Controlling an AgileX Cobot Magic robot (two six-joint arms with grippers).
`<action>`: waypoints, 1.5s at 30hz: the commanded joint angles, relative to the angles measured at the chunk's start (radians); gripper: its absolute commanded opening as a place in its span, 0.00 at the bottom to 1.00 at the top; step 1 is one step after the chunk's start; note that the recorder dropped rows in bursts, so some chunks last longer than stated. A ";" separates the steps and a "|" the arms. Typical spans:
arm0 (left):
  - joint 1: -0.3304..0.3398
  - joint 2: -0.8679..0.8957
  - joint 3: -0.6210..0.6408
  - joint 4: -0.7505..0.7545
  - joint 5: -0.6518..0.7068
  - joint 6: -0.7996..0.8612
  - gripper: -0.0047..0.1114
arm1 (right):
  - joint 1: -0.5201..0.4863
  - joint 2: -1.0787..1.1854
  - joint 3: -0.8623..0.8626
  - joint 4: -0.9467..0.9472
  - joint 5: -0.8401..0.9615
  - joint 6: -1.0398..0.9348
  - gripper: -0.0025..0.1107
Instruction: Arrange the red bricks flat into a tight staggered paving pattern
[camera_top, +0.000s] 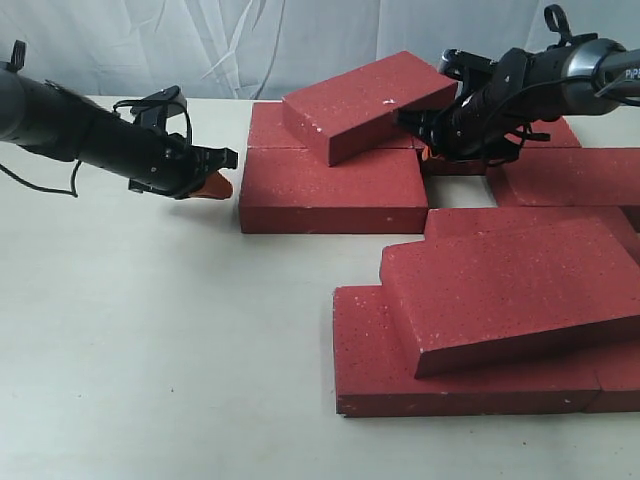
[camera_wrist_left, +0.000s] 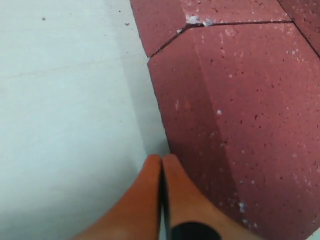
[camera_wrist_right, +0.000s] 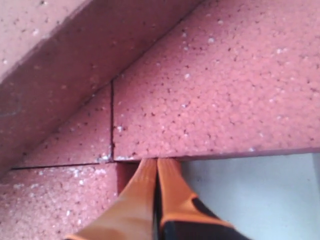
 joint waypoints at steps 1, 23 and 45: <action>-0.001 0.000 -0.005 0.003 -0.009 -0.003 0.04 | 0.000 0.001 -0.006 0.038 0.019 -0.004 0.02; -0.065 0.000 -0.005 -0.052 0.013 0.003 0.04 | -0.002 -0.033 -0.006 0.079 0.036 -0.006 0.02; -0.110 0.006 -0.005 0.014 -0.107 0.003 0.04 | 0.020 -0.029 -0.006 0.067 0.069 -0.008 0.02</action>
